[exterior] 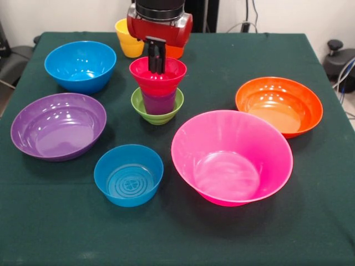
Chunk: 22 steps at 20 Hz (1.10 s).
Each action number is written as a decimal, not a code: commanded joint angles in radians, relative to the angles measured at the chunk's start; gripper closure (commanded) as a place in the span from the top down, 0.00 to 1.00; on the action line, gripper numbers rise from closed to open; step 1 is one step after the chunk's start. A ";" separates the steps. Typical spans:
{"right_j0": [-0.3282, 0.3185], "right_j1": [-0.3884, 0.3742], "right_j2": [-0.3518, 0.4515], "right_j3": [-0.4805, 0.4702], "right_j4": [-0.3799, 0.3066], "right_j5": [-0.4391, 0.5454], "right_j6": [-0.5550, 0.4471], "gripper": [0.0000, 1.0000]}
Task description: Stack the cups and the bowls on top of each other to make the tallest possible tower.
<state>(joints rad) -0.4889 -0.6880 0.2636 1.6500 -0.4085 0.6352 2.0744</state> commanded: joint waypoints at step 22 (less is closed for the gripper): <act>0.025 0.093 -0.008 0.065 -0.101 -0.161 -0.017 0.00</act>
<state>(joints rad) -0.4873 -0.6553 0.2493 1.7008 -0.4181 0.5291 2.0744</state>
